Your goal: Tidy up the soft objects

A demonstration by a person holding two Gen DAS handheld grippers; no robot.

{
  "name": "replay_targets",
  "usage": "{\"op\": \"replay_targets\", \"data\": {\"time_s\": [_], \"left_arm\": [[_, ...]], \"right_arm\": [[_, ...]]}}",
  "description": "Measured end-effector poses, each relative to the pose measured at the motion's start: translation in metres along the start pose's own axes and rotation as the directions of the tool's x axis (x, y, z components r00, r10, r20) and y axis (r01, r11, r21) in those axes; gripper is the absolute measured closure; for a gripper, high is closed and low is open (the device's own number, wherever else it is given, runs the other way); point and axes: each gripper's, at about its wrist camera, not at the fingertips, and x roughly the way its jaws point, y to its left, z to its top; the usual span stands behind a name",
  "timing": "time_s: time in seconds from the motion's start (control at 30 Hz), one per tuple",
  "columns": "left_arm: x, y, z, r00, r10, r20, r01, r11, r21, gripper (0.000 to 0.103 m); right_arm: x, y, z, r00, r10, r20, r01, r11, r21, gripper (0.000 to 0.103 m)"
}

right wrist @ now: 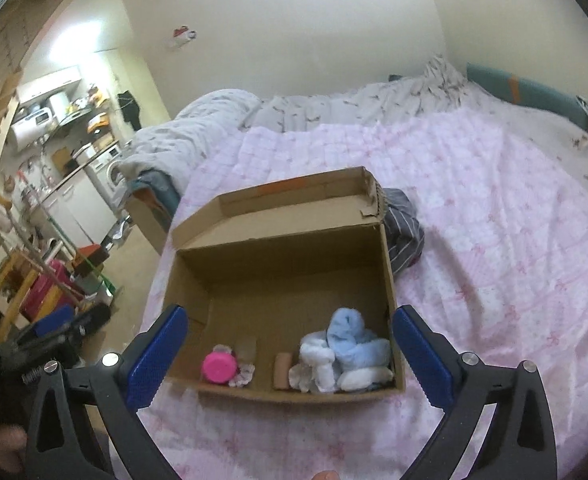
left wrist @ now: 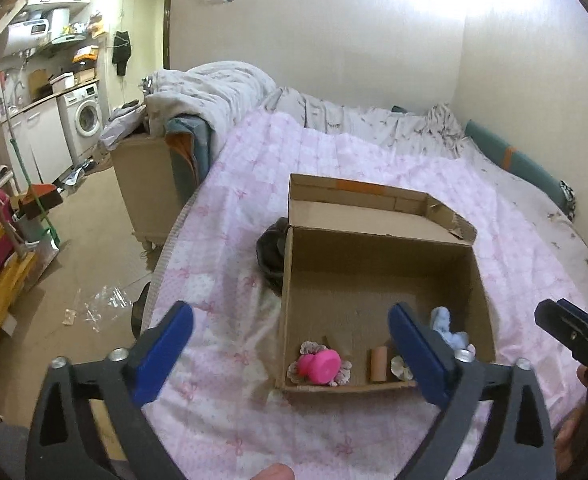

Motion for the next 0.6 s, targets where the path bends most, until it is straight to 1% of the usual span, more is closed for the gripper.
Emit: {"op": "replay_targets", "data": {"time_s": [0.1, 0.2, 0.3, 0.37, 0.43, 0.47, 0.5, 0.53, 0.6], "left_arm": [[-0.015, -0.002, -0.009, 1.000, 0.001, 0.025, -0.002, 0.999, 0.033, 0.001], [-0.026, -0.008, -0.019, 1.000, -0.001, 0.024, -0.001, 0.998, 0.061, 0.001], [-0.031, -0.013, -0.030, 0.999, -0.032, -0.005, 0.032, 0.997, 0.073, 0.001], [-0.032, -0.015, -0.038, 0.999, -0.046, -0.021, 0.047, 0.997, 0.061, 0.001], [-0.034, -0.013, -0.044, 1.000, -0.023, -0.012, 0.024, 0.999, 0.046, 0.001], [-0.034, -0.011, -0.045, 1.000, -0.013, -0.004, 0.013, 0.999, 0.034, 0.001], [-0.034, -0.009, -0.045, 1.000, -0.006, 0.003, 0.006, 1.000, 0.027, 0.001], [-0.033, -0.006, -0.045, 1.000, 0.011, 0.013, -0.011, 1.000, 0.020, 0.001], [-0.032, -0.002, -0.044, 0.999, 0.045, 0.025, -0.046, 0.999, 0.010, 0.001]], "right_arm": [[-0.022, 0.007, -0.013, 1.000, -0.003, 0.014, 0.003, 0.999, -0.036, 0.000], [-0.031, 0.009, -0.022, 1.000, -0.005, 0.018, 0.006, 0.999, -0.040, 0.000], [-0.036, 0.012, -0.032, 1.000, -0.015, 0.027, 0.016, 0.999, -0.050, 0.000], [-0.036, 0.013, -0.036, 1.000, -0.012, 0.026, 0.013, 0.999, -0.051, 0.000], [-0.035, 0.013, -0.044, 1.000, 0.020, 0.017, -0.019, 0.999, -0.044, 0.000], [-0.034, 0.013, -0.048, 1.000, 0.013, 0.014, -0.013, 0.999, -0.043, 0.000], [-0.030, 0.013, -0.053, 1.000, -0.010, 0.010, 0.011, 0.999, -0.049, 0.000], [-0.030, 0.013, -0.053, 1.000, -0.010, 0.010, 0.011, 0.999, -0.049, 0.000], [-0.028, 0.012, -0.053, 0.999, -0.037, 0.012, 0.038, 0.998, -0.055, 0.000]]}}
